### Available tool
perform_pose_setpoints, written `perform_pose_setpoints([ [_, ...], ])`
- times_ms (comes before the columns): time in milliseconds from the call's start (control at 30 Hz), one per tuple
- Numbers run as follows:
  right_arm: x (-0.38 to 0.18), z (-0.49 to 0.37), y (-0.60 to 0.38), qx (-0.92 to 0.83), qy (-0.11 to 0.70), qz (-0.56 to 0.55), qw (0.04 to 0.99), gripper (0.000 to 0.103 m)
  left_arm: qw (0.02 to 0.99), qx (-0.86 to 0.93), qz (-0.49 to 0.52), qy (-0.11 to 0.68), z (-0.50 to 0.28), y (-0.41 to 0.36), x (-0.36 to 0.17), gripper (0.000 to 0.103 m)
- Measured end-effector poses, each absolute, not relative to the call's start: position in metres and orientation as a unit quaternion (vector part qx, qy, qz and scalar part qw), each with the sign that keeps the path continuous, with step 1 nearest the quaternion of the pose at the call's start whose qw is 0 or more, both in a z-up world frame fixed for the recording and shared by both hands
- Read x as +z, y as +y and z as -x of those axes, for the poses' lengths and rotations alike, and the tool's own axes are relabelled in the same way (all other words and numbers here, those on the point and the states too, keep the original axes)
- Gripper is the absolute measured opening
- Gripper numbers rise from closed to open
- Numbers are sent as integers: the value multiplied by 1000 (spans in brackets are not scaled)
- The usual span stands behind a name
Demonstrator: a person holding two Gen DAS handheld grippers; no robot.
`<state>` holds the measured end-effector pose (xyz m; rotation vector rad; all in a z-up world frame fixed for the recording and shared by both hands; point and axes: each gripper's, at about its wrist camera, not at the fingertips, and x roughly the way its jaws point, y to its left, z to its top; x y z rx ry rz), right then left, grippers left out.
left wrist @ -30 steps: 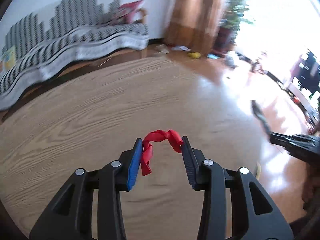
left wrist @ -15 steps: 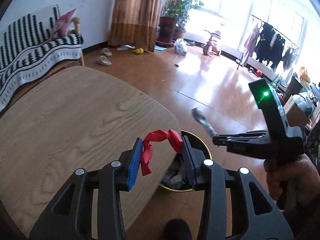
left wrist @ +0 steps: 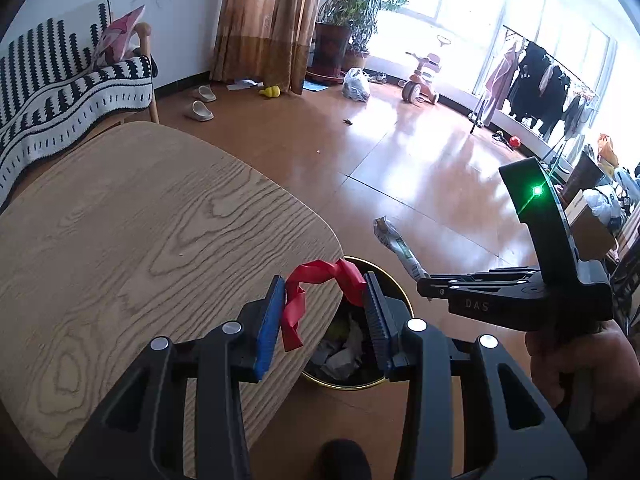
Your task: Collect trash
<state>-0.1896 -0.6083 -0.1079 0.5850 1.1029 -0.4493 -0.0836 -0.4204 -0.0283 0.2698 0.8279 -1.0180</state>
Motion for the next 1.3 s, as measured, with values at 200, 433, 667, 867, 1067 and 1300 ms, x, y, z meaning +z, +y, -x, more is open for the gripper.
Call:
perform_pose_setpoints([
  [200, -108, 192, -618, -209, 507, -288, 785, 20, 781, -472, -125, 389, 84, -426, -32, 39],
  [433, -103, 206, -634, -234, 484, -314, 783, 79, 774, -478, -123, 397, 83, -434, -38, 39],
  [667, -100, 225, -651, -277, 464, -338, 770, 80, 751, -508, -120, 404, 89, -454, -49, 39],
  [867, -97, 241, -667, -303, 445, -358, 763, 80, 739, -525, -125, 403, 93, -476, -58, 52],
  [1067, -85, 240, -663, -304, 435, -344, 775, 84, 748, -524, -116, 389, 92, -473, -53, 87],
  [1300, -62, 208, -630, -275, 433, -303, 803, 87, 785, -467, -94, 396, 60, -426, -37, 94],
])
